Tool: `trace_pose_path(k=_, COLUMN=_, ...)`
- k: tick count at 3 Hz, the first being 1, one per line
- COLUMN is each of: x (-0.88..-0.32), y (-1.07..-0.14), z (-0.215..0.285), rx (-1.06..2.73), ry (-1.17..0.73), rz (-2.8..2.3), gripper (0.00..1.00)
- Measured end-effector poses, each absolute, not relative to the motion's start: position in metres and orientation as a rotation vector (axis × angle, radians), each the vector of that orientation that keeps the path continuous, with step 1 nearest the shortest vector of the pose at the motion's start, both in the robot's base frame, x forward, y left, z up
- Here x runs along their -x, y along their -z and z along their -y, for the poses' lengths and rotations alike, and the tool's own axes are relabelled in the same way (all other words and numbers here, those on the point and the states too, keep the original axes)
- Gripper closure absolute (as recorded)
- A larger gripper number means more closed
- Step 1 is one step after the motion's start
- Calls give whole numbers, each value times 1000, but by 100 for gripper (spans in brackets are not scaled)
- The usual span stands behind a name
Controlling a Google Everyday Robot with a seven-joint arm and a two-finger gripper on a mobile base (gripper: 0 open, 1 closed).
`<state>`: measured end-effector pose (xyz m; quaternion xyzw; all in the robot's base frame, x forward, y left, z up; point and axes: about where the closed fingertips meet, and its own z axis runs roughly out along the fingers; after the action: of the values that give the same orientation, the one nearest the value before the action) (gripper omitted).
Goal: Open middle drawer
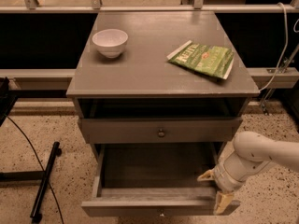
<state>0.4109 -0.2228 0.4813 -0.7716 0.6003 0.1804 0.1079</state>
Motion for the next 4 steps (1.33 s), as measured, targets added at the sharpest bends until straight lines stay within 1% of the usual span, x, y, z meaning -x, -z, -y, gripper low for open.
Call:
trace_pose_path(k=1, x=-442, y=-485, z=212, rx=2244, ry=-471, rz=-1756, gripper=41)
trace_pose_path(k=2, x=-478, y=-459, z=204, rx=2193, ry=-410, rz=-1796, gripper=72)
trace_pose_path(k=3, x=-489, y=-436, z=202, rx=2158, ry=-373, rz=-1831, gripper=95)
trace_pose_path(k=4, x=-454, y=-393, z=205, rx=2208, ry=-429, rz=-1867, gripper=100)
